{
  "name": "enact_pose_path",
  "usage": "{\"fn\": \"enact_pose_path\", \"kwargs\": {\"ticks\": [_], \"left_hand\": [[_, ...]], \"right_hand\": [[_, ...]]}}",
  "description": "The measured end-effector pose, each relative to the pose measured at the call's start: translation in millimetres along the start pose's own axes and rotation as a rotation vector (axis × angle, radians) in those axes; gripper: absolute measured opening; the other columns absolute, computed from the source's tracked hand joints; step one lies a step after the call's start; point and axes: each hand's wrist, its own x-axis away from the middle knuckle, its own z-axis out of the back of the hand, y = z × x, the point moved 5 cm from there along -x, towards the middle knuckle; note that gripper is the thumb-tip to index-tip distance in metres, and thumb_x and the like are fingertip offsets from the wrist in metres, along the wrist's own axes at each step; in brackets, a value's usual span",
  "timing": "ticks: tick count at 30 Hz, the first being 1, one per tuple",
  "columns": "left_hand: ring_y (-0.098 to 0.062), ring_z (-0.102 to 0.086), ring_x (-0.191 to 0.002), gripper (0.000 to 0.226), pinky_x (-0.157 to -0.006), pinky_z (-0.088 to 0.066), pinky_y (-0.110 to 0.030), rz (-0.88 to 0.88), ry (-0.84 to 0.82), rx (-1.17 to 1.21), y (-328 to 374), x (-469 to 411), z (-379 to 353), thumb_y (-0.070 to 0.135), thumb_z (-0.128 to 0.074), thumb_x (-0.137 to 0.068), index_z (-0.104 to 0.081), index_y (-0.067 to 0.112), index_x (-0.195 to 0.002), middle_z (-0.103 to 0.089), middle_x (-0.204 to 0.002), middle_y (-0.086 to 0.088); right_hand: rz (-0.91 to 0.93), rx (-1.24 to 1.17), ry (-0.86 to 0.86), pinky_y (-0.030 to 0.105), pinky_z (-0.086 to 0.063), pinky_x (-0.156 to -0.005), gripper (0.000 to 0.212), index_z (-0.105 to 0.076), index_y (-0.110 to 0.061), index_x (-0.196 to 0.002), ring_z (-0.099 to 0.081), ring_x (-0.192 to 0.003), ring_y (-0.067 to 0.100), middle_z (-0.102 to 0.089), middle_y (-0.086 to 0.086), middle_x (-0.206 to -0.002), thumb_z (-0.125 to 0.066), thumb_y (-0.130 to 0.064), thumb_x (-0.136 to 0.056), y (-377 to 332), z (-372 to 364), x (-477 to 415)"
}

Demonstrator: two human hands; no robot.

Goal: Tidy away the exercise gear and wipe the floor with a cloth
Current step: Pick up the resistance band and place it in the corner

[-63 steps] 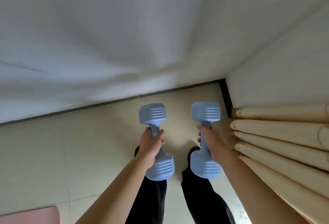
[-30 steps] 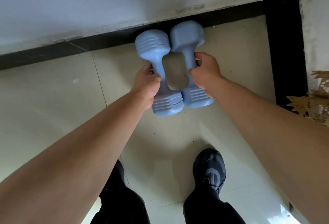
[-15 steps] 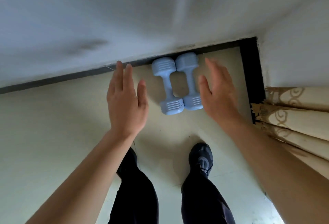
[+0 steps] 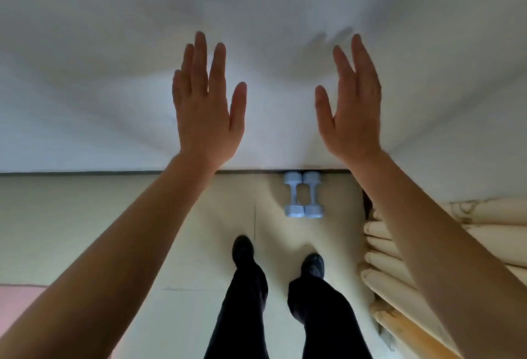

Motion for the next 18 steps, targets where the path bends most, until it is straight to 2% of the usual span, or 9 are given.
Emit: {"fn": "enact_pose_path", "kwargs": {"ticks": [3, 10, 14, 18], "left_hand": [[-0.037, -0.019, -0.149, 0.056, -0.114, -0.026, -0.056, 0.02, 0.13, -0.064, 2.6, 0.9, 109.5, 0.034, -0.041, -0.105, -0.032, 0.004, -0.151, -0.022, -0.158, -0.024], [-0.036, -0.012, -0.15, 0.06, -0.116, -0.019, -0.059, 0.252, 0.297, -0.326, -33.8, 83.6, 317.5, 0.039, -0.039, -0.104, -0.027, 0.008, -0.153, -0.014, -0.161, -0.022], [-0.037, -0.013, -0.15, 0.059, -0.114, -0.022, -0.06, 0.387, 0.402, -0.462, -61.7, 172.8, 410.0, 0.039, -0.04, -0.104, -0.029, 0.007, -0.152, -0.016, -0.161, -0.022], [-0.04, -0.019, -0.148, 0.058, -0.113, -0.025, -0.06, 0.56, 0.451, -0.585, -91.5, 307.1, 492.9, 0.039, -0.042, -0.102, -0.036, 0.006, -0.149, -0.02, -0.159, -0.023]], "right_hand": [[0.133, -0.084, 0.093, 0.051, -0.028, -0.118, 0.053, -0.041, 0.002, -0.148, -0.027, -0.148, 0.04, -0.029, 0.03, -0.157, -0.053, -0.022, -0.103, -75.3, 48.3, -48.0], [0.487, -0.194, -0.005, 0.053, -0.022, -0.12, 0.06, -0.031, -0.004, -0.154, -0.017, -0.152, 0.038, -0.018, 0.026, -0.163, -0.048, -0.033, -0.104, -254.6, 97.2, -75.9], [0.67, -0.26, -0.042, 0.052, -0.019, -0.122, 0.062, -0.028, -0.007, -0.156, -0.015, -0.153, 0.035, -0.014, 0.022, -0.165, -0.047, -0.034, -0.104, -364.3, 111.1, -35.1], [0.808, -0.382, -0.085, 0.053, -0.021, -0.12, 0.062, -0.03, -0.007, -0.156, -0.015, -0.153, 0.035, -0.014, 0.021, -0.165, -0.049, -0.033, -0.103, -487.4, 111.7, 51.3]]}}
